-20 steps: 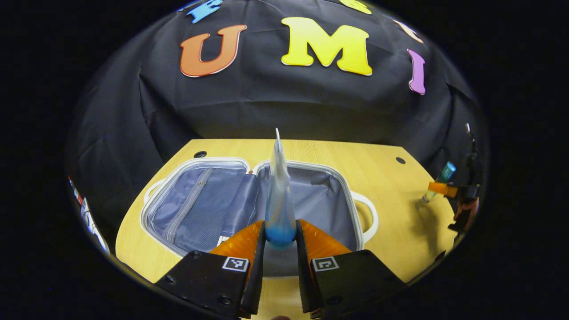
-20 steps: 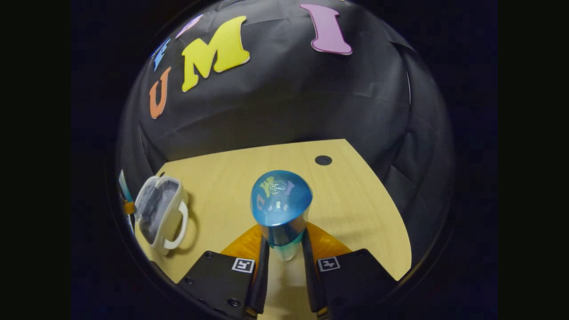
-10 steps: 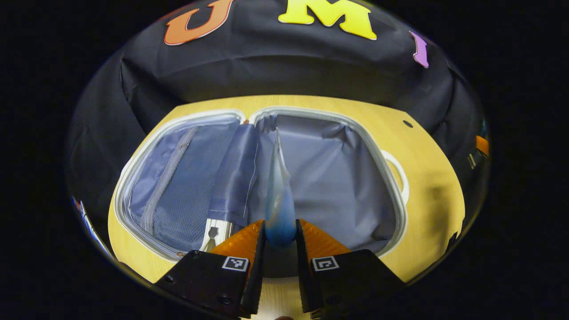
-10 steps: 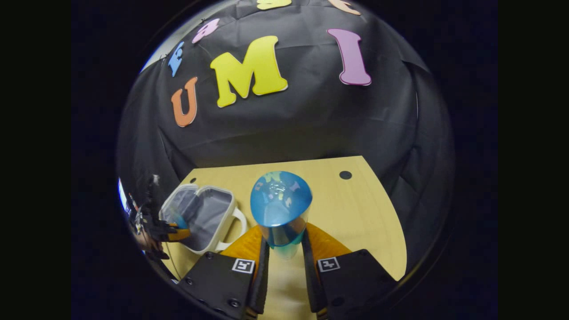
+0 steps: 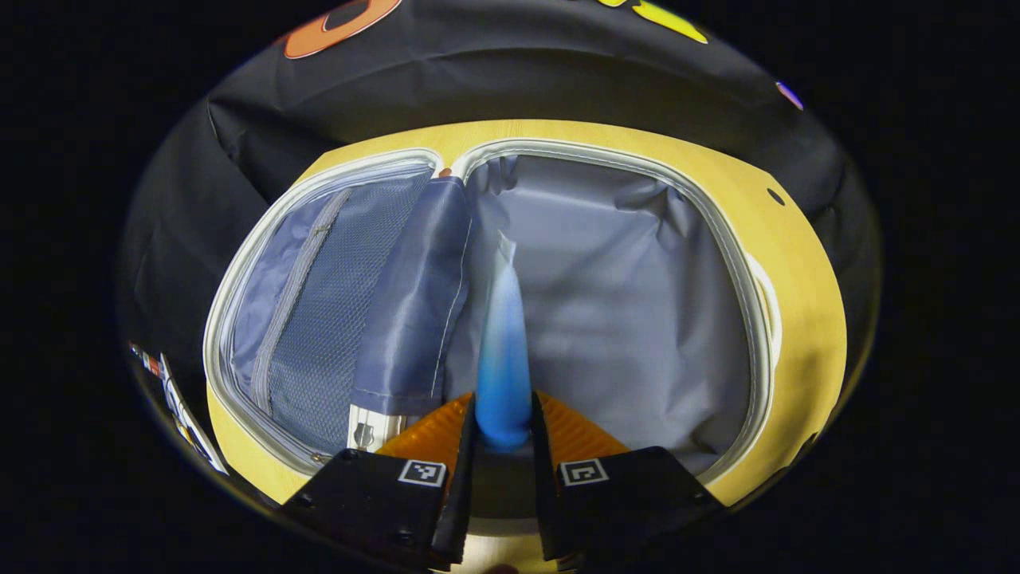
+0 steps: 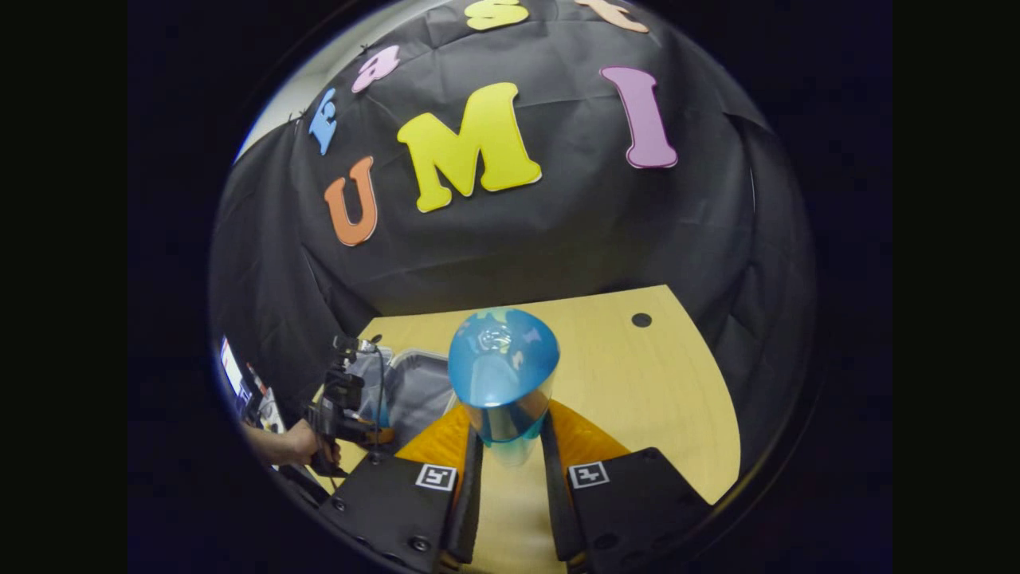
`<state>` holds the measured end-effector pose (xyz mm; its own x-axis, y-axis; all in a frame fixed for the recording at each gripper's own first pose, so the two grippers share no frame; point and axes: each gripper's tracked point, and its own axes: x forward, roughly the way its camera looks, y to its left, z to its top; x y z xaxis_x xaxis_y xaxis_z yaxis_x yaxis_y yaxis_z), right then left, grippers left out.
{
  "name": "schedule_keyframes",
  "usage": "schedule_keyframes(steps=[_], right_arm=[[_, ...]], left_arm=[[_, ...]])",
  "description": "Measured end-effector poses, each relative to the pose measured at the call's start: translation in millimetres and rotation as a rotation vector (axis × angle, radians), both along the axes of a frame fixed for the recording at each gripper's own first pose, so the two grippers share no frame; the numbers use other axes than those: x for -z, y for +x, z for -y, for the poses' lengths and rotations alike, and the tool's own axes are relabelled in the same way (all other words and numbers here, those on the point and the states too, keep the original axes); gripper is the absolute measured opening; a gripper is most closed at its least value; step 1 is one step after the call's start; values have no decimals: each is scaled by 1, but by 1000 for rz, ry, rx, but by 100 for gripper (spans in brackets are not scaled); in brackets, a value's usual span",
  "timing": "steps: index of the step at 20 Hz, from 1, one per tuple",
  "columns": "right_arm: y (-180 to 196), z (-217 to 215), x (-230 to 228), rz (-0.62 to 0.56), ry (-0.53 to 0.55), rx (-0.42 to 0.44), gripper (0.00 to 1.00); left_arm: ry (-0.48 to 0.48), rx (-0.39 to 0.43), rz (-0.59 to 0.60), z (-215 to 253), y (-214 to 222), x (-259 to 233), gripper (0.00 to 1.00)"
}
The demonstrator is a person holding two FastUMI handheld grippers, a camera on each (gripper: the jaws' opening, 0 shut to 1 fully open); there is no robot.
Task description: First open the suitcase, pack the skin care products into it, and then close the suitcase.
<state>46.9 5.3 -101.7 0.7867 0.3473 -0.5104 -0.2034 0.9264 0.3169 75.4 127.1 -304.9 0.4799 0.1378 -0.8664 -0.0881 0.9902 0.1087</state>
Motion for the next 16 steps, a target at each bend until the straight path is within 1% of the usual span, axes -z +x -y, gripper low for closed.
schedule_keyframes(steps=[2,3,4,7,9,10,11,12,13,14,15,16], right_arm=[[-2,3,-3,-1,-5,-4,35],[-2,4,-5,1,-9,-8,35],[-3,5,-6,4,-12,-12,35],[-7,4,-4,-5,-19,-30,35],[-9,2,0,-13,-26,-48,35],[-11,0,2,-17,-30,-58,35],[-11,-3,2,-21,-32,-68,35],[-11,-7,4,-24,-31,-79,35],[-11,-11,5,-28,-31,-91,34],[-12,-18,7,-30,-34,-108,34],[-10,-33,10,-35,-40,-136,34],[-9,-48,12,-40,-42,-166,34]], left_arm=[[30,-21,-31,-1,3,4,38],[41,-31,-66,-1,-1,8,38],[57,-32,-50,-1,2,3,38],[80,-22,-55,2,5,7,41],[71,-21,-45,3,4,6,43],[47,-18,-38,8,3,6,43],[31,-17,-34,11,1,5,58],[37,-12,-28,10,0,5,53],[29,-4,-19,11,1,7,82],[12,-2,-10,14,-1,1,76],[-29,-3,19,20,-4,-11,80],[-84,-1,69,29,-6,-28,81]])
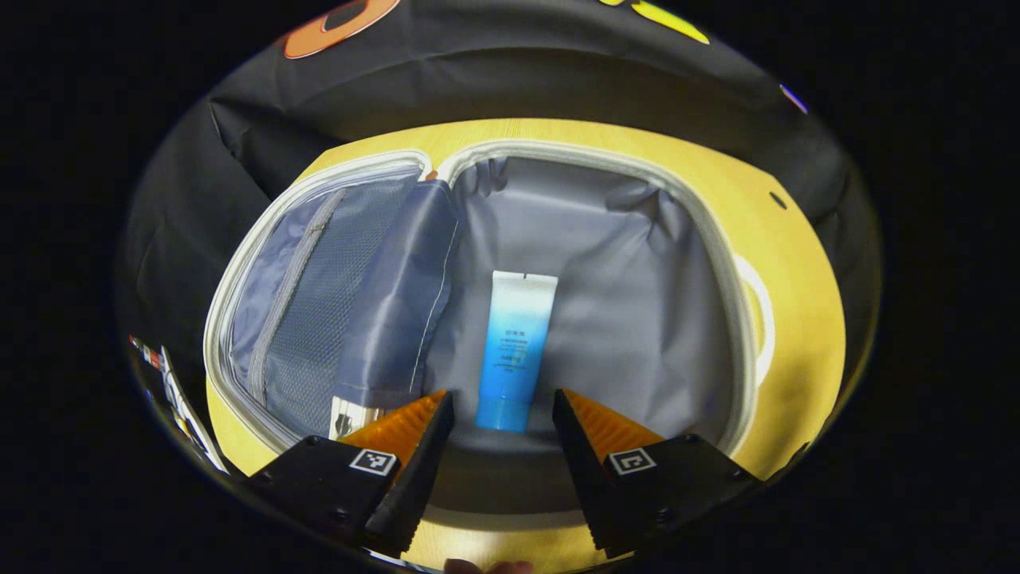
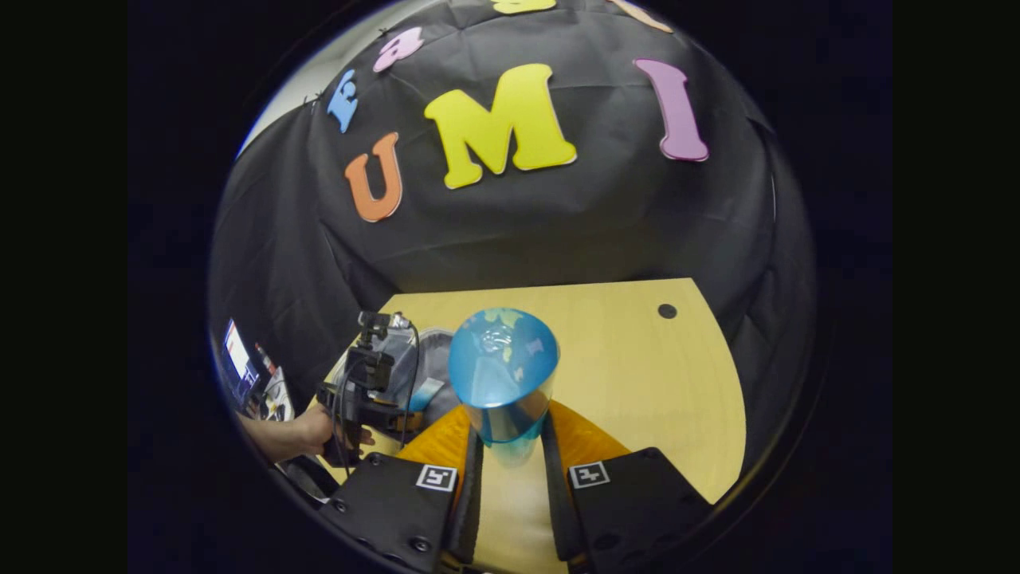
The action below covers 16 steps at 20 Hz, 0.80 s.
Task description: First open the suitcase, pack the skin care products into it, and then close the suitcase.
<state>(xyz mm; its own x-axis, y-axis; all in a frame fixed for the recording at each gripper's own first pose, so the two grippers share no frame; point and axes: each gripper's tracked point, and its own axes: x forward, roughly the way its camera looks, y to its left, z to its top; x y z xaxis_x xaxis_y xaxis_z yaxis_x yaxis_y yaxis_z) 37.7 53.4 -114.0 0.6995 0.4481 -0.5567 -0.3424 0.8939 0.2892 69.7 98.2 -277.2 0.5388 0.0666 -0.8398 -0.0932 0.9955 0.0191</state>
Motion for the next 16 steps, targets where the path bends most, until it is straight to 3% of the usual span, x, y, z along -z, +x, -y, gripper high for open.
schedule_keyframes(steps=[2,3,4,7,9,13,16], right_arm=[[4,-38,9,-23,-4,-66,32],[5,-59,14,-39,10,-95,35],[7,-82,19,-57,21,-119,34],[20,-147,47,-125,27,-167,35],[17,-195,87,-270,37,-187,34],[16,-228,164,-468,-30,-138,35],[19,-232,178,-536,-10,-62,35]], left_arm=[[-71,3,120,6,-10,-41,83],[-54,-8,171,-4,-20,-59,88],[-34,-24,216,-17,-31,-72,100],[4,-82,319,-57,-63,-101,99],[-4,-118,329,-80,-96,-101,99],[-95,-139,348,-103,-140,-99,100],[-103,-162,370,-123,-162,-99,100]])
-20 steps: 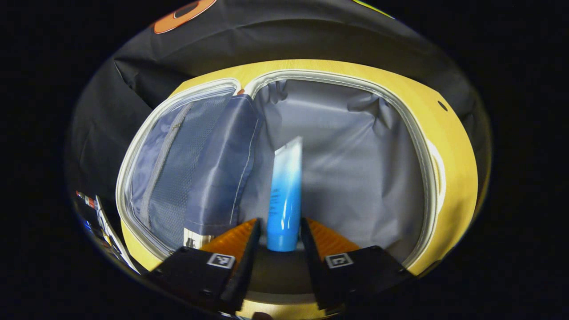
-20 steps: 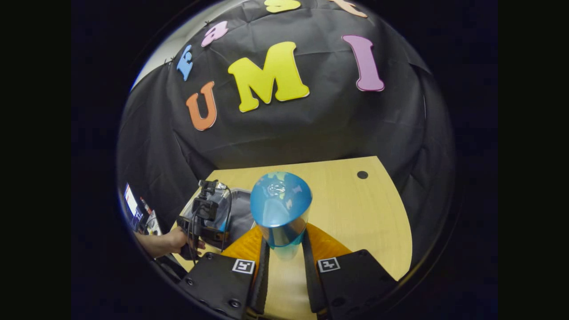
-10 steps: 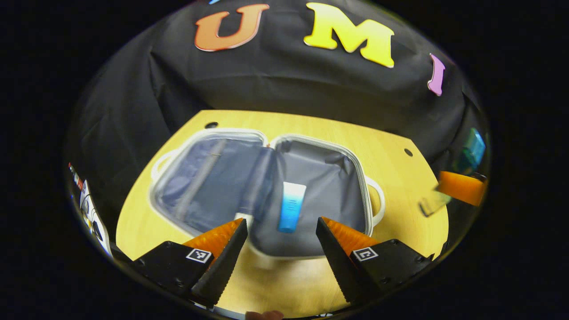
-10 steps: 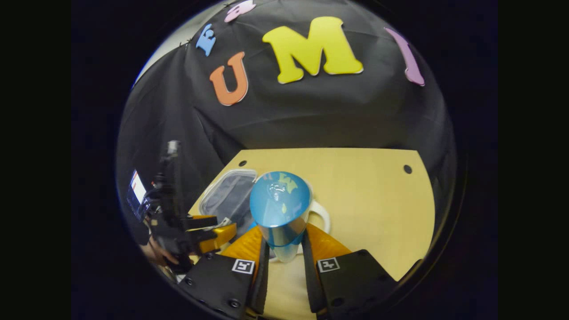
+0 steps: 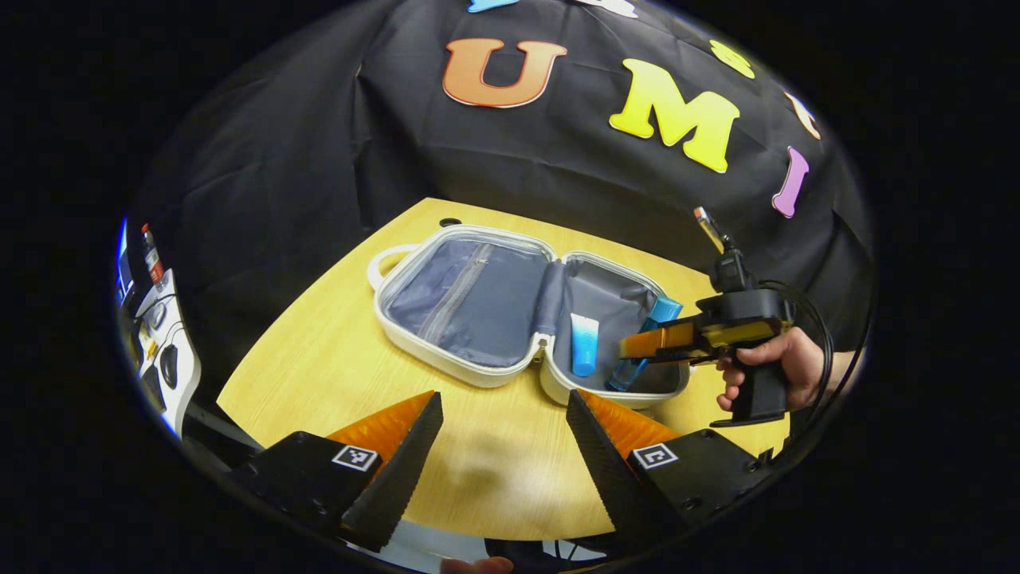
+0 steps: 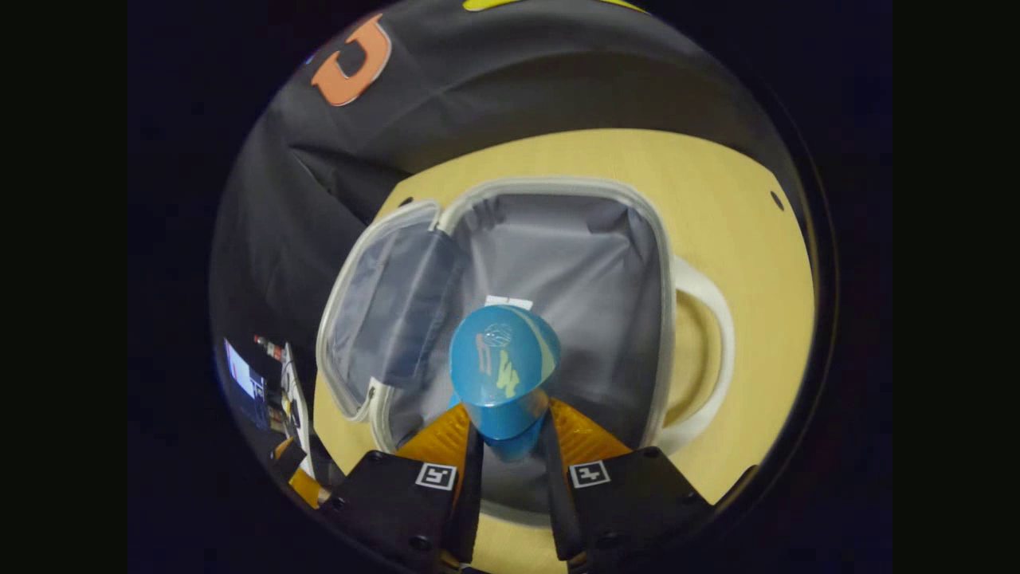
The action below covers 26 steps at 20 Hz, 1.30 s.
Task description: First open the suitcase, pack the skin care products into it, and then close the suitcase.
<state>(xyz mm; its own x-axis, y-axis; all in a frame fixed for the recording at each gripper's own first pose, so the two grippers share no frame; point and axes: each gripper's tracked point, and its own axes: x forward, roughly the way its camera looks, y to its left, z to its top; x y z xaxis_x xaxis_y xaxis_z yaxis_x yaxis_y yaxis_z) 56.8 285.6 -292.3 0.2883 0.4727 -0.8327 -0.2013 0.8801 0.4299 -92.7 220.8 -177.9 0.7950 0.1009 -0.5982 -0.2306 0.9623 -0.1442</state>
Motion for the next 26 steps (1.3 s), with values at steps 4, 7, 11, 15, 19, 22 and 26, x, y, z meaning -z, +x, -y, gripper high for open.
schedule_keyframes(steps=[4,7,11,15,19,22,26], right_arm=[[17,6,19,-31,-54,58,35],[18,5,28,-91,-61,120,35],[17,4,30,-110,-113,153,35],[18,2,31,-107,-156,157,36],[17,2,32,-105,-188,157,36],[18,1,32,-113,-191,172,35],[18,1,31,-118,-183,184,41]], left_arm=[[-56,-46,14,-14,-8,2,100],[-84,-68,35,-21,-7,-4,100],[-77,-61,62,-26,0,-11,100],[-79,-42,89,-26,5,-22,100],[-88,-43,108,-25,12,-31,100],[-105,-33,149,-21,18,-42,100],[-110,-15,181,-18,21,-49,100]])
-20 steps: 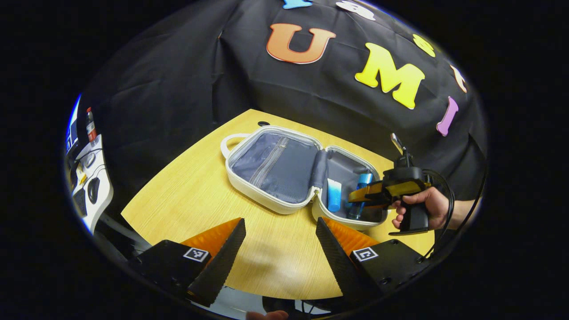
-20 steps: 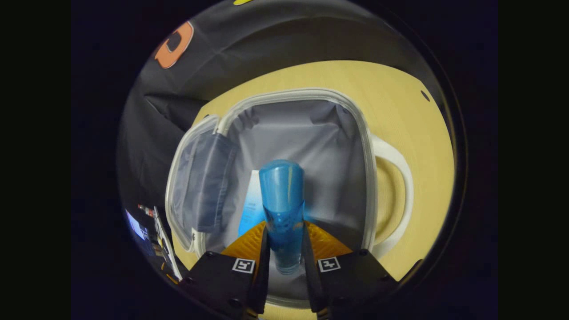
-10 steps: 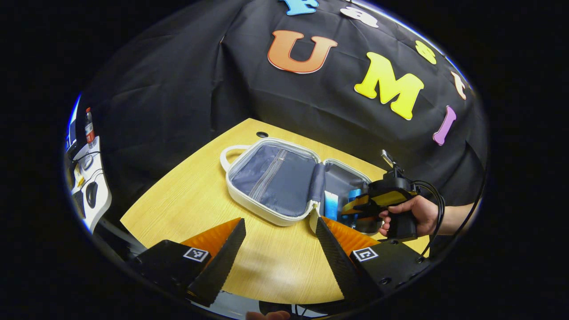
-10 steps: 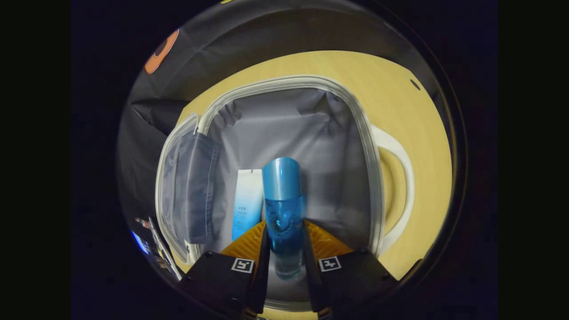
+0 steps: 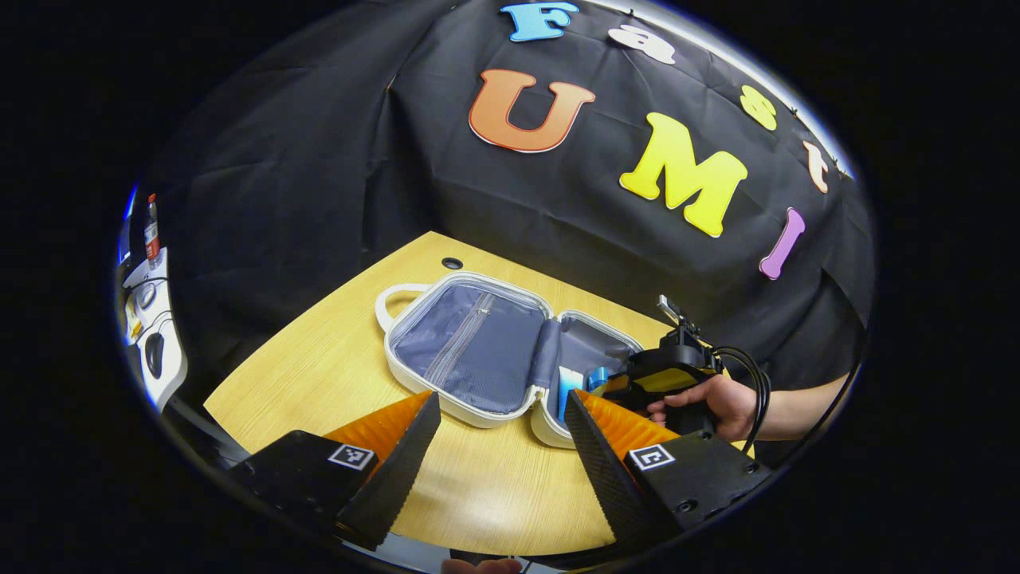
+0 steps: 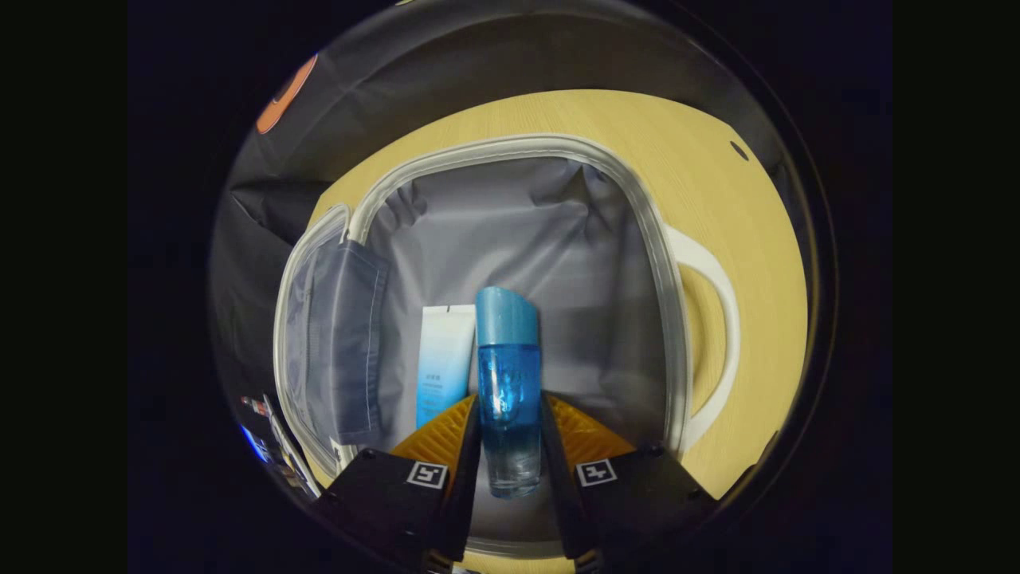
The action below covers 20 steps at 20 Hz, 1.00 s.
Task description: First open the suitcase, pack the skin care products into it, and then close the suitcase.
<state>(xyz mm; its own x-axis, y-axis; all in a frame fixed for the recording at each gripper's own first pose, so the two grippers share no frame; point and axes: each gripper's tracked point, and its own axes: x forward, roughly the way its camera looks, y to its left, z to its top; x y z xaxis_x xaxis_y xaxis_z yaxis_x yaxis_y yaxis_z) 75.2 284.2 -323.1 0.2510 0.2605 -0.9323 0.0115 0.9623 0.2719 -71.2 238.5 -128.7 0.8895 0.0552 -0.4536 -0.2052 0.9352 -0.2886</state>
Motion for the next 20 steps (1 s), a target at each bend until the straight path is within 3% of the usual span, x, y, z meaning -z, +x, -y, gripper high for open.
schedule_keyframes(steps=[3,5,6,7,8,10,12,16,19,20], right_arm=[[-5,7,-3,9,-22,-7,42],[-8,11,-12,58,-19,-59,45],[-10,15,-18,86,-33,-88,57],[-11,17,-25,117,-34,-109,58],[-13,20,-31,143,-39,-124,67],[-17,25,-49,209,-38,-165,64],[-21,33,-76,336,-42,-242,71],[-31,57,-143,579,-92,-381,74],[-41,62,-175,673,-74,-420,70],[-49,67,-183,687,-66,-420,75]], left_arm=[[-2,18,30,-7,2,-5,100],[-19,36,70,-16,9,-9,100],[-19,29,81,-27,12,-9,100],[-18,19,85,-40,16,-7,99],[-17,9,91,-52,20,-5,98],[-16,-5,106,-76,30,-4,98],[-37,-11,133,-110,49,3,98],[-204,-52,132,-168,91,50,99],[-318,-48,137,-181,116,71,98],[-377,-47,143,-180,130,77,98]])
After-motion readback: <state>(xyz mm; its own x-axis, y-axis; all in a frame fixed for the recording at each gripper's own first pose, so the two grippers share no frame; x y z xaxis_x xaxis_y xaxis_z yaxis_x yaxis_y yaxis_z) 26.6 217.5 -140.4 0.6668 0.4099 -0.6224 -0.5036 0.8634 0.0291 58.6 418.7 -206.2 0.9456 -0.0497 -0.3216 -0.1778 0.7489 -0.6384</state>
